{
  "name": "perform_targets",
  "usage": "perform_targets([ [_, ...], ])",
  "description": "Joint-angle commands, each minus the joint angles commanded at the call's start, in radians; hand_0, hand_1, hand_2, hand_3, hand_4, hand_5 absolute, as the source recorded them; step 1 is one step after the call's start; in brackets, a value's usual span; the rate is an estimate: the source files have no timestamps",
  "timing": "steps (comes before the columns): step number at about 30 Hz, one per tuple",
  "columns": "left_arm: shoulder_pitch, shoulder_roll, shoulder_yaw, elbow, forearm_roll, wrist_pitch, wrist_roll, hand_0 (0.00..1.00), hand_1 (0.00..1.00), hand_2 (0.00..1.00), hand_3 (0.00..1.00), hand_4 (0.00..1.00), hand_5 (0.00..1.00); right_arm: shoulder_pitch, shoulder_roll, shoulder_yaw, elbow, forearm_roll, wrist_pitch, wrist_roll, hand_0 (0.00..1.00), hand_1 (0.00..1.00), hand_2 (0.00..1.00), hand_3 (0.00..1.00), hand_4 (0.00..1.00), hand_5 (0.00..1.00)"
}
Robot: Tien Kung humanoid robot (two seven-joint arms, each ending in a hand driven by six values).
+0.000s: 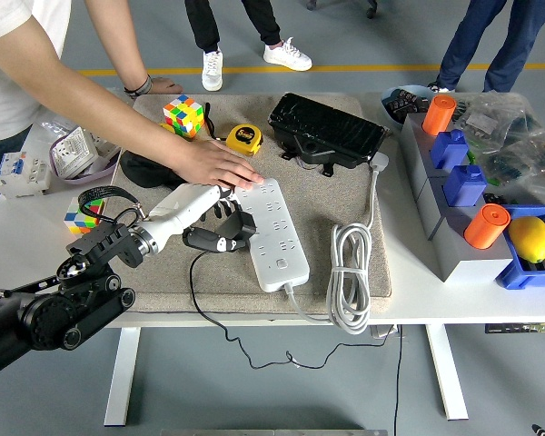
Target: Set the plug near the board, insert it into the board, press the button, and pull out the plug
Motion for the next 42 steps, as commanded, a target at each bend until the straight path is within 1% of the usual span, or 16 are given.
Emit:
perform_targets([
  [1,0.0,0.0,-0.001,0.0,0.0,-0.001,0.0,0.297,0.488,0.549,0.584,0.868,0.112,0.0,0.0,0.0,0.0,0.0,0.0,0.0,0.607,0.611,0.553,0.548,0.798,0.301],
  [2,0.0,0.0,-0.001,0.0,-0.001,-0.002,0.001,0.322,0.521,0.574,0.607,0.979,0.181,0.0,0.0,-0.001,0.0,0.0,0.0,0.0,0.607,0.611,0.553,0.549,0.798,0.302],
  [6,0.002,0.0,-0.007,-0.002,-0.001,-0.002,-0.001,0.322,0.521,0.574,0.607,0.979,0.181,0.0,0.0,0.0,0.001,0.0,0.0,0.001,0.607,0.611,0.553,0.549,0.798,0.302],
  [7,0.002,0.0,-0.008,-0.002,0.0,-0.001,-0.002,0.335,0.548,0.584,0.636,0.998,0.21,0.0,0.0,-0.001,0.001,0.0,0.001,0.001,0.607,0.612,0.553,0.549,0.799,0.301],
  [18,0.003,0.0,-0.012,-0.006,0.001,-0.005,0.001,0.341,0.565,0.591,0.658,0.998,0.24,0.001,0.001,0.002,0.001,-0.001,0.001,0.001,0.606,0.611,0.553,0.549,0.799,0.299],
  [19,0.004,0.0,-0.014,-0.007,0.0,-0.006,0.001,0.341,0.565,0.591,0.658,0.998,0.24,0.0,0.0,0.002,0.001,-0.001,0.001,0.001,0.606,0.611,0.553,0.549,0.799,0.299],
  [20,0.005,0.0,-0.016,-0.008,0.0,-0.007,0.001,0.354,0.581,0.611,0.691,0.998,0.284,0.0,0.0,0.002,0.001,-0.001,0.001,0.002,0.606,0.611,0.553,0.549,0.8,0.299],
  [25,0.014,0.005,-0.044,-0.032,-0.009,-0.018,-0.002,0.354,0.581,0.611,0.691,0.998,0.284,-0.001,0.0,0.002,0.0,-0.001,0.001,0.002,0.606,0.611,0.553,0.549,0.8,0.299],
  [26,0.016,0.006,-0.05,-0.038,-0.015,-0.02,-0.004,0.421,0.635,0.681,0.725,0.998,0.501,-0.001,0.0,0.002,0.0,0.0,0.001,0.002,0.606,0.611,0.553,0.549,0.8,0.299],
  [31,0.036,0.011,-0.085,-0.078,-0.043,-0.023,-0.018,0.421,0.635,0.681,0.725,0.998,0.501,-0.001,0.001,0.001,0.001,0.0,0.002,0.003,0.606,0.611,0.553,0.549,0.8,0.299],
  [32,0.043,0.013,-0.094,-0.093,-0.046,-0.019,-0.022,0.45,0.66,0.716,0.742,0.998,0.617,-0.001,0.0,0.0,0.001,0.0,0.002,0.003,0.606,0.611,0.553,0.549,0.799,0.299],
  [35,0.064,0.018,-0.109,-0.125,-0.087,0.002,-0.053,0.45,0.66,0.716,0.742,0.998,0.617,-0.001,0.0,0.0,0.0,0.0,0.002,0.004,0.606,0.611,0.553,0.549,0.799,0.299],
  [37,0.085,0.023,-0.12,-0.151,-0.111,0.032,-0.086,0.45,0.66,0.716,0.742,0.998,0.617,-0.001,0.0,-0.001,0.0,0.0,0.002,0.005,0.606,0.611,0.553,0.549,0.799,0.299],
  [38,0.094,0.025,-0.125,-0.161,-0.119,0.043,-0.095,0.645,0.73,0.762,0.759,0.998,0.929,-0.001,0.0,-0.001,0.0,0.001,0.002,0.005,0.606,0.61,0.552,0.548,0.799,0.298],
  [40,0.117,0.028,-0.133,-0.182,-0.134,0.062,-0.104,0.645,0.73,0.762,0.759,0.998,0.929,-0.002,0.0,-0.001,0.0,0.001,0.002,0.006,0.606,0.61,0.552,0.548,0.799,0.298],
  [42,0.145,0.029,-0.146,-0.201,-0.129,0.075,-0.09,0.645,0.73,0.762,0.759,0.998,0.929,-0.003,-0.001,-0.003,0.0,0.001,0.002,0.007,0.606,0.61,0.552,0.548,0.799,0.298],
])
